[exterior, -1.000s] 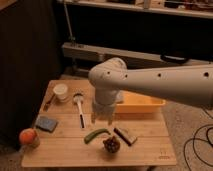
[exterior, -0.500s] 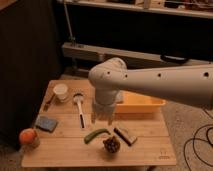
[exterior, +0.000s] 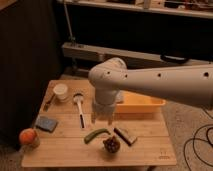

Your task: Place grapes in tray

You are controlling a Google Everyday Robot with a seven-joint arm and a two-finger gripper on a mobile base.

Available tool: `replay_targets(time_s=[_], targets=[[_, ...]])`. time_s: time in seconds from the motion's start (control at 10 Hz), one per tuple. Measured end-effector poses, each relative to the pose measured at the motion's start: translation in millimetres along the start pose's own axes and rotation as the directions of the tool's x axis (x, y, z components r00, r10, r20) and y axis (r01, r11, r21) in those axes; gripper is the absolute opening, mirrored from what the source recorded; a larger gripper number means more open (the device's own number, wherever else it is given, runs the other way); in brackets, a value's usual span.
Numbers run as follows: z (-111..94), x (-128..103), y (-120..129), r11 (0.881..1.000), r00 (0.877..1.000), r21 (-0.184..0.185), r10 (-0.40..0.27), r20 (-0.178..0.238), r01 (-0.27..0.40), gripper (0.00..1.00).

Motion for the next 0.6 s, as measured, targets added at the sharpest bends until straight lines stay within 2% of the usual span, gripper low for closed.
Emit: replay_targets(time_s=[0.5, 0.6], targets=[[-0.1, 0.0, -0.3, 1.0, 1.0, 0.002, 0.002, -0.003, -0.002, 0.52], [-0.6, 1.0, -3.2, 1.0, 1.0, -0.005, 0.025, -0.01, -0.025, 0.52]])
